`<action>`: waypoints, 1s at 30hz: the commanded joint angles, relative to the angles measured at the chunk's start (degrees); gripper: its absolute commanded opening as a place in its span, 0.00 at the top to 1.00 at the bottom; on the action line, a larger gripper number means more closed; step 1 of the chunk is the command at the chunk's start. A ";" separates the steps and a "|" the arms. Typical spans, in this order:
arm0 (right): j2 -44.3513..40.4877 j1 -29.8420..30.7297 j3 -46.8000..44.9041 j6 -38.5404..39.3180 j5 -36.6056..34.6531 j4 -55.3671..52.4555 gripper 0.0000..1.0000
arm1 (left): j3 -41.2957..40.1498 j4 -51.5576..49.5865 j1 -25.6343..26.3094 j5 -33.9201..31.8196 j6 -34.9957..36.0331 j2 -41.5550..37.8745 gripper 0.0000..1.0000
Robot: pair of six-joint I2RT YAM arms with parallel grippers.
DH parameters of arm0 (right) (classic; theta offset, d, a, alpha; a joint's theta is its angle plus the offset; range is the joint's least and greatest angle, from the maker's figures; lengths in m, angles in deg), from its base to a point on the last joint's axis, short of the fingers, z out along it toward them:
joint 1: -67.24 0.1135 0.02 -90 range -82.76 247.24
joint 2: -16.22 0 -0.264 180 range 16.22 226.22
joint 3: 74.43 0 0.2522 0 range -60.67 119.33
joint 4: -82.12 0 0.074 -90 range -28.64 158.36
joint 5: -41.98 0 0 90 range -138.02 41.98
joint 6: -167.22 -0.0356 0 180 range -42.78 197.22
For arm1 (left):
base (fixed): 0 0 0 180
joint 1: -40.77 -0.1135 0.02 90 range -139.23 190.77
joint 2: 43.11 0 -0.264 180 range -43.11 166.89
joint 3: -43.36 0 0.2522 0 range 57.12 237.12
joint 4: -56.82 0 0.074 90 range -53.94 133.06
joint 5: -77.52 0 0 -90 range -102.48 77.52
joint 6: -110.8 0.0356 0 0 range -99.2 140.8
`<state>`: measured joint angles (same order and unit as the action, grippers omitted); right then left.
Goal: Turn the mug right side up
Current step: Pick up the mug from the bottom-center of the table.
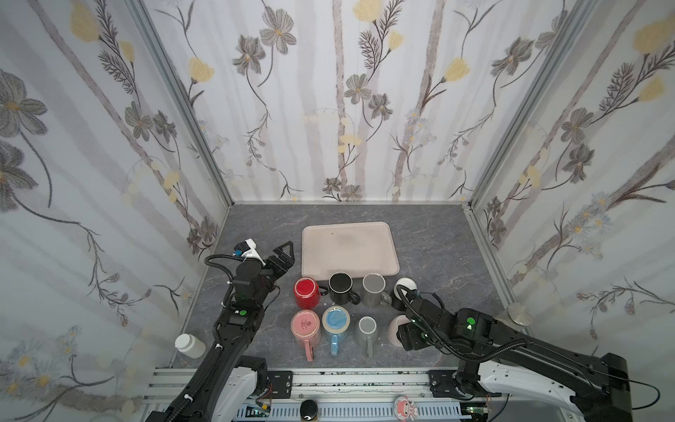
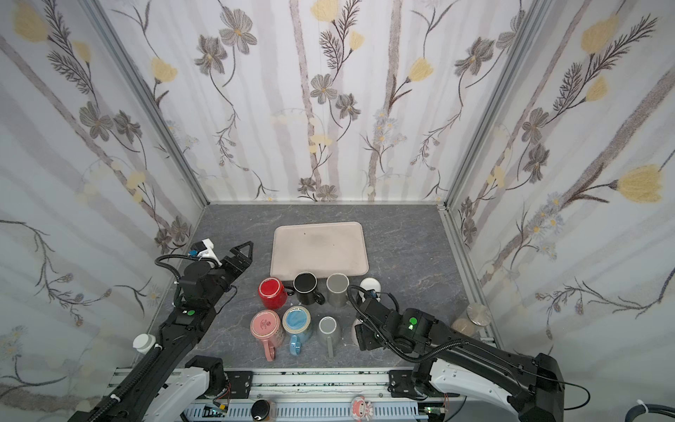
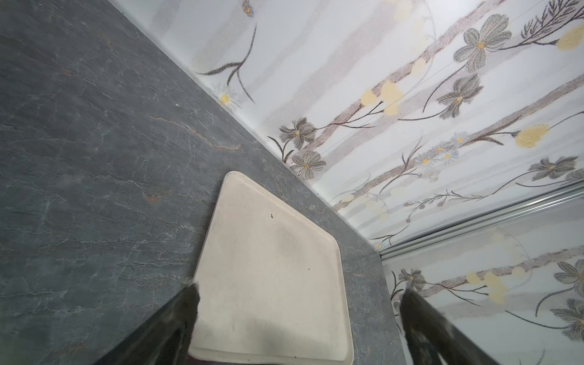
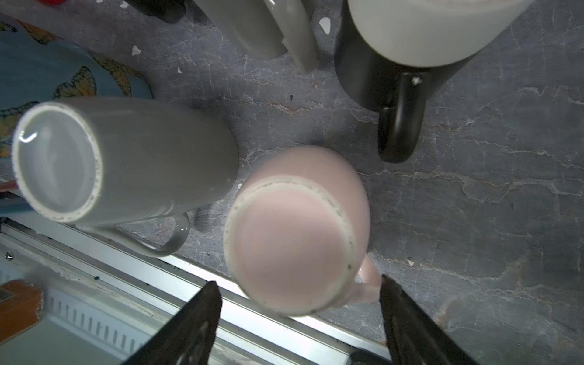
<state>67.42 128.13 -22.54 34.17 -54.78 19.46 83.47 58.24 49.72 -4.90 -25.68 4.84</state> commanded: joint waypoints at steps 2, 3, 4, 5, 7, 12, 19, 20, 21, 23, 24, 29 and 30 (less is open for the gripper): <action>2.41 0.51 -0.86 0.09 0.45 5.90 0.25 | 0.77 0.67 0.01 0.25 0.69 0.62 0.00; 2.98 0.81 -0.90 0.33 1.23 7.24 0.26 | 0.87 0.57 0.01 0.28 0.77 0.73 0.00; 3.62 0.99 -0.87 0.65 1.77 8.24 0.27 | 0.89 0.47 0.01 0.25 0.78 0.73 0.00; 4.06 1.22 -0.73 0.96 2.33 9.18 0.27 | 0.88 0.38 0.01 0.26 0.71 0.60 0.00; 4.92 1.80 -0.19 1.59 3.25 10.92 0.28 | 0.90 0.36 0.01 0.38 0.78 0.59 0.00; 5.62 2.40 0.57 1.95 2.29 7.96 0.33 | 1.01 0.55 0.05 0.65 0.52 0.78 0.00; 4.78 2.41 -1.37 1.70 1.71 3.49 0.44 | 1.09 0.90 0.01 1.12 0.42 1.36 0.00; 4.89 2.40 -1.59 2.10 2.19 3.83 0.45 | 1.12 1.07 0.01 1.25 0.42 1.53 0.00; 5.13 2.40 -1.87 2.48 2.47 4.22 0.46 | 1.15 1.13 0.00 1.30 0.42 1.71 0.00; 5.92 2.40 -2.48 3.09 2.74 5.15 0.48 | 1.08 1.29 -0.03 1.52 0.25 2.04 0.00; 6.31 2.40 -2.87 3.36 2.70 5.56 0.49 | 1.14 1.43 -0.02 1.66 0.16 2.22 0.00; 7.52 2.43 -4.04 4.87 1.98 7.68 0.58 | 1.25 1.28 0.01 2.27 0.07 2.66 0.00; 7.68 2.36 -4.12 4.87 1.94 7.64 0.60 | 1.30 1.26 0.00 2.35 0.07 2.60 0.00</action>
<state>74.68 130.49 -26.37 38.26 -52.01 25.77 84.00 57.86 49.79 -3.24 -25.61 7.42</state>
